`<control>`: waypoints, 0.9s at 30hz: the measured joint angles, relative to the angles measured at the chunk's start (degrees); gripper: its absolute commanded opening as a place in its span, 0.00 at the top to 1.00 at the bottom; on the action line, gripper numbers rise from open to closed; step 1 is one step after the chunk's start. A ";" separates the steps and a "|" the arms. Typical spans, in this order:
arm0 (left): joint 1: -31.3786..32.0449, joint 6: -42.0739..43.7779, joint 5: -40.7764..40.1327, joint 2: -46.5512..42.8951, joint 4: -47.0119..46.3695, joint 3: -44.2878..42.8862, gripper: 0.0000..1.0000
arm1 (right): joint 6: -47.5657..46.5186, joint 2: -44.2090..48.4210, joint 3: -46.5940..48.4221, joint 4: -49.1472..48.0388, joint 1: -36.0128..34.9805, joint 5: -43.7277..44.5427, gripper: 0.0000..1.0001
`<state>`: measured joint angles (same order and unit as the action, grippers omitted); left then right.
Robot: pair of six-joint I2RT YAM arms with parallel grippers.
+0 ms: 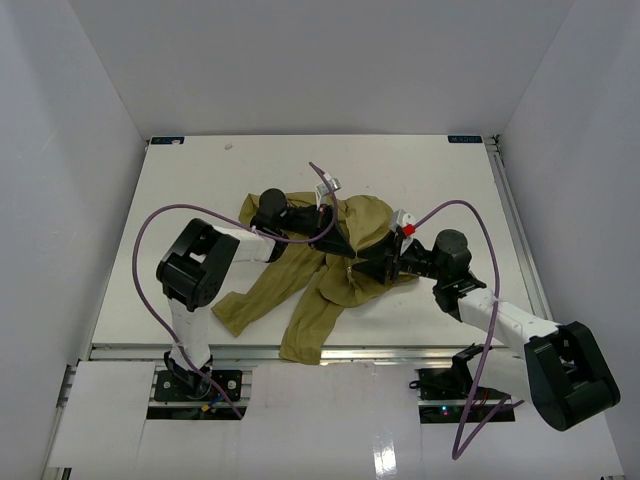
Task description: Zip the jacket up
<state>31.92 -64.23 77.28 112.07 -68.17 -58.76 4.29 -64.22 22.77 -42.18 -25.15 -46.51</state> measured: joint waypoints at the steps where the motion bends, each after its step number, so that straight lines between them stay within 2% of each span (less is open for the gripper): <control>1: 0.00 -0.79 0.11 0.39 -0.92 0.00 1.00 | 0.01 -0.28 0.04 -0.01 0.00 -0.14 0.59; 18: -0.37 -8.66 0.62 1.60 -7.40 -0.02 1.00 | 1.46 -3.27 0.79 -2.30 0.00 -2.10 0.65; 27: -0.37 -10.19 0.78 3.15 -7.42 -0.02 1.00 | 1.98 -4.53 1.15 -3.01 -0.01 -3.36 0.62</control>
<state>31.55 -74.42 78.06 115.22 -75.59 -58.78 6.27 -68.75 23.93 -45.19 -25.15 -49.87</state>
